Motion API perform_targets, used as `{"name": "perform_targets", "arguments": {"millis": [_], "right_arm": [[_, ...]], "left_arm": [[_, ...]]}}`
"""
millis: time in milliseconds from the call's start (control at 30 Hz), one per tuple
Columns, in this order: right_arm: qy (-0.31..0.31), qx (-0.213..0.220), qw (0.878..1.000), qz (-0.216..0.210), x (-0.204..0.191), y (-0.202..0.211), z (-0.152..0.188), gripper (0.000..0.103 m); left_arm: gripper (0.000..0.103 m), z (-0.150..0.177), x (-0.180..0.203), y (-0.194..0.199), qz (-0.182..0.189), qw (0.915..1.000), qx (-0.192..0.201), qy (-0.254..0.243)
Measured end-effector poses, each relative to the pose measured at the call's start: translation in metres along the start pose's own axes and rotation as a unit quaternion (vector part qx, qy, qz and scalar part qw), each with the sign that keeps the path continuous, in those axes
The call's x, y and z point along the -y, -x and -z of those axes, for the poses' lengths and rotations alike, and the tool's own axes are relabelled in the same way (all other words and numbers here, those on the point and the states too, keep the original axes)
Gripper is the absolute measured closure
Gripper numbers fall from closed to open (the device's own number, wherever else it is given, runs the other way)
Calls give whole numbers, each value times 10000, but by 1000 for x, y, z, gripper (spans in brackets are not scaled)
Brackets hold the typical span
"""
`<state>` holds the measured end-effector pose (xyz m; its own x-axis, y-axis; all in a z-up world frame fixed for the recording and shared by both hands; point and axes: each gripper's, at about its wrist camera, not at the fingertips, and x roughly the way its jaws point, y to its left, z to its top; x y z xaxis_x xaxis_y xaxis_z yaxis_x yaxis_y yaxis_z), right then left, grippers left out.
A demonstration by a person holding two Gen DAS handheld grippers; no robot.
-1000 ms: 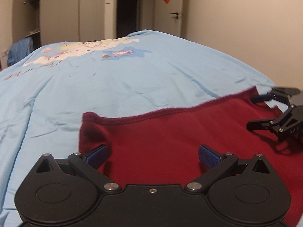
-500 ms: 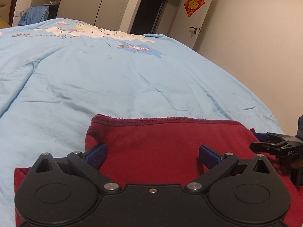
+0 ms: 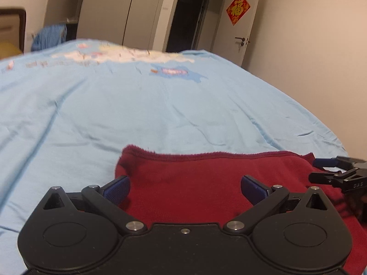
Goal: Fold small clothes
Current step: 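Lay the hem onto the collar and open both grippers, then grasp the folded sweater's side edge with the left gripper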
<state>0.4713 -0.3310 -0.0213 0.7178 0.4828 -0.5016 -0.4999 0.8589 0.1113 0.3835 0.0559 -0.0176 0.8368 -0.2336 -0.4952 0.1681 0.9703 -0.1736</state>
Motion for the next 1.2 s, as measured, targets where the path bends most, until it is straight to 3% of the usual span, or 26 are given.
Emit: {"name": "perform_targets", "arguments": {"millis": [100, 400, 600, 700, 900, 1067, 1200], "right_arm": [[257, 194, 9994, 161, -24, 23, -1, 0], [693, 832, 9932, 421, -110, 78, 26, 0], [709, 1174, 9786, 1535, -151, 83, 62, 0], [624, 1277, 9731, 1811, -161, 83, 77, 0], [663, 1257, 9753, 1693, -169, 79, 98, 0], [920, 1331, 9737, 1603, -183, 71, 104, 0], [934, 1240, 9749, 1597, -188, 59, 108, 0]], "left_arm": [[1, -1, 11, 33, -162, 9996, 214, -78], [1, 46, 18, 130, -832, 9930, 461, 703], [1, 83, 20, 161, -1402, 9830, 536, 1054], [1, 94, 19, 162, -1415, 9809, 415, 1269], [1, 118, 17, 152, -1159, 9742, 15, 1937], [1, 123, 26, 149, -1210, 9748, 22, 1872], [1, 122, 24, 150, -818, 9714, 96, 2228]]}}
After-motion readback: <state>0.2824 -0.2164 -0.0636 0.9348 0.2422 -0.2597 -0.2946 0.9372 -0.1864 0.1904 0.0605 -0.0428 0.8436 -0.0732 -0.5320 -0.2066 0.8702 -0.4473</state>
